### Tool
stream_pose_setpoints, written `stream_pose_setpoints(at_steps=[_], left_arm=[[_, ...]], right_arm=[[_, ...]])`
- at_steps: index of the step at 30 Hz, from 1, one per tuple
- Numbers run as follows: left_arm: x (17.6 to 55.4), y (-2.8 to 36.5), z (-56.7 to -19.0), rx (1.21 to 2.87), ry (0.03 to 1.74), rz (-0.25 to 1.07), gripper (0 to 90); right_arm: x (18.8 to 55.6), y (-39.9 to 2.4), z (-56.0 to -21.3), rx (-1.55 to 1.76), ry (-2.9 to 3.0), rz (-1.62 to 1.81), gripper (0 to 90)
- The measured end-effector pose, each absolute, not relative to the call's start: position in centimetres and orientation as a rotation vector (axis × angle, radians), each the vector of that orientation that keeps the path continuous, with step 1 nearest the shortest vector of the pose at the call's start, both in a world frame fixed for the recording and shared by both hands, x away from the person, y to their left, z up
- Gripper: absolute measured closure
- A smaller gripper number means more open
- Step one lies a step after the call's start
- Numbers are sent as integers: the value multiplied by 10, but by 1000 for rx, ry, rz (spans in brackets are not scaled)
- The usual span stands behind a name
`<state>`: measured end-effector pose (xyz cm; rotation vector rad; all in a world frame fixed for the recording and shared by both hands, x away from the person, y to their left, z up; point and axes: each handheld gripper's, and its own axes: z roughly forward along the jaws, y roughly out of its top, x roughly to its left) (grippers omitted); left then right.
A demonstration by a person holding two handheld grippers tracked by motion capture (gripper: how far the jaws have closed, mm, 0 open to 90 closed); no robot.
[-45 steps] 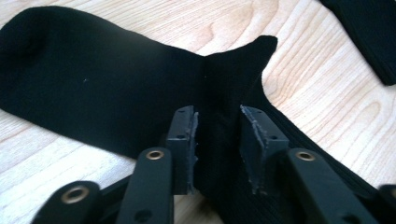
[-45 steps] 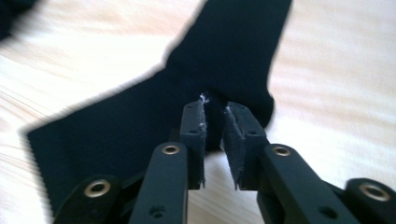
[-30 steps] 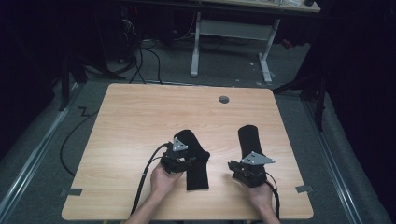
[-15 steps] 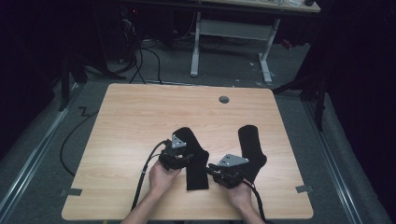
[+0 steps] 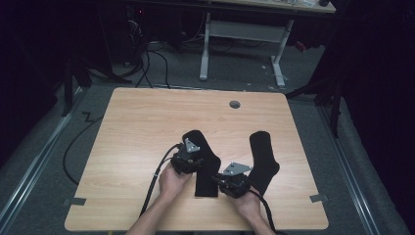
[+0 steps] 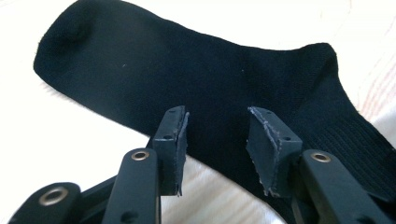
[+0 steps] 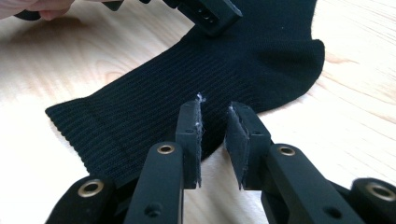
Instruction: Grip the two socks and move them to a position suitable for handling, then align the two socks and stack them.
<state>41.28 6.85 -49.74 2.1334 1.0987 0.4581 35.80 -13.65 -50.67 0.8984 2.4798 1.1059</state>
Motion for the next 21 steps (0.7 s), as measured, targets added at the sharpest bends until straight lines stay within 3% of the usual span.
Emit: stream_pose_setpoints(at_steps=[16,21], left_arm=[[426,61,-499,2095,1134,487,565],[426,61,-498,2087,1141,459,481]], right_arm=[[370,-143,-507,975,2425,1083,724],[370,-145,-506,994,2413,1081,664]])
